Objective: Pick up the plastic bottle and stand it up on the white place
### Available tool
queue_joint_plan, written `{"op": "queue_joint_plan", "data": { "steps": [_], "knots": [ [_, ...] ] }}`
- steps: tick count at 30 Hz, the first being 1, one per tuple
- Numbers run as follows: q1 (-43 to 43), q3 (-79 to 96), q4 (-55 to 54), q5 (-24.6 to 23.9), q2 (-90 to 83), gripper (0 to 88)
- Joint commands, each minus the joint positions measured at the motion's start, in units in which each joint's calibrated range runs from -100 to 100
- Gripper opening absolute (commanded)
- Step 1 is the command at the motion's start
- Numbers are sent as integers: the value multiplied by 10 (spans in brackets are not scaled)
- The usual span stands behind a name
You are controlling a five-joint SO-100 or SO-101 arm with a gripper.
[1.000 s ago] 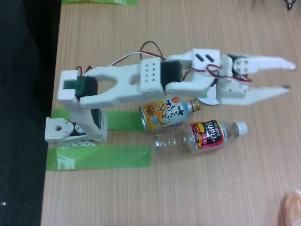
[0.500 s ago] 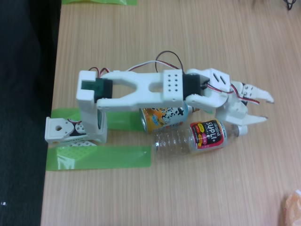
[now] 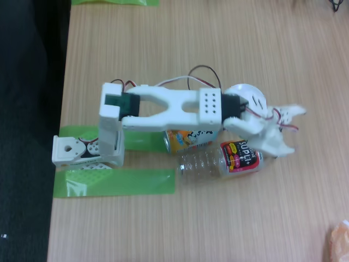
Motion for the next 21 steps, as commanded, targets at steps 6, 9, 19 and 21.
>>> {"op": "queue_joint_plan", "data": {
  "steps": [6, 9, 19, 21],
  "knots": [
    [26, -19, 8, 66, 12, 340],
    [24, -12, 11, 91, 13, 340],
    [13, 2, 71, 153, 8, 340],
    [6, -14, 125, 150, 7, 340]
  ]
}}
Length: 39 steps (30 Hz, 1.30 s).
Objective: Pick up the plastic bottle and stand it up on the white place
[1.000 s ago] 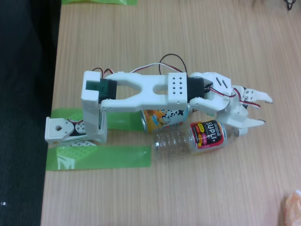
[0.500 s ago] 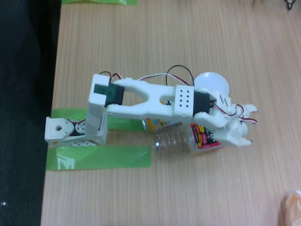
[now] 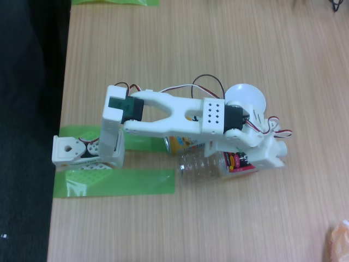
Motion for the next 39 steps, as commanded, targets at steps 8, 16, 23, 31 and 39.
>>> {"op": "queue_joint_plan", "data": {
  "steps": [8, 16, 23, 31, 39],
  "knots": [
    [-13, -81, 137, 1, -2, 340],
    [-16, -110, 137, 1, -2, 340],
    [-30, -187, 143, 1, 57, 340],
    [-48, -289, 145, 1, 145, 340],
    [-42, -302, 137, 4, 204, 340]
  ]
}}
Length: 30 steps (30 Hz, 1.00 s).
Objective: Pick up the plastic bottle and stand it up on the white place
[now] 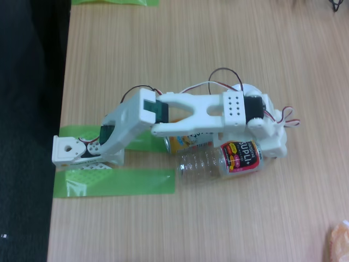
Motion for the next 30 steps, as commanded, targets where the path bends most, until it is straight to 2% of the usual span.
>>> {"op": "queue_joint_plan", "data": {
  "steps": [1, 5, 12, 30],
  "knots": [
    [1, -27, -5, 3, 10, 340],
    [5, -27, -6, 2, 27, 340],
    [6, -27, -71, 0, 53, 340],
    [24, -57, -73, 0, 94, 340]
  ]
}}
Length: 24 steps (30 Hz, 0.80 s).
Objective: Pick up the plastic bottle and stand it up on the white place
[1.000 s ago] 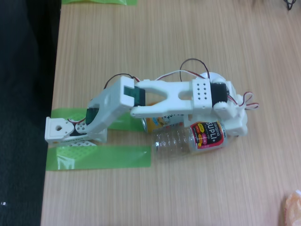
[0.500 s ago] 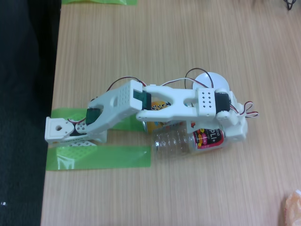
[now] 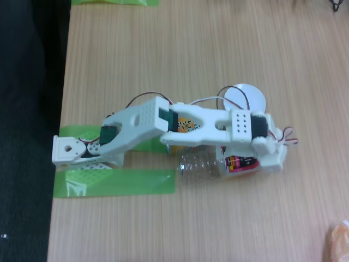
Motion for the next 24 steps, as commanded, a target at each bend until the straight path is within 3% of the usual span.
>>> {"op": "queue_joint_plan", "data": {
  "steps": [1, 24],
  "knots": [
    [1, -51, -4, -1, 4, 340],
    [-6, -97, 4, -1, 25, 339]
  ]
}}
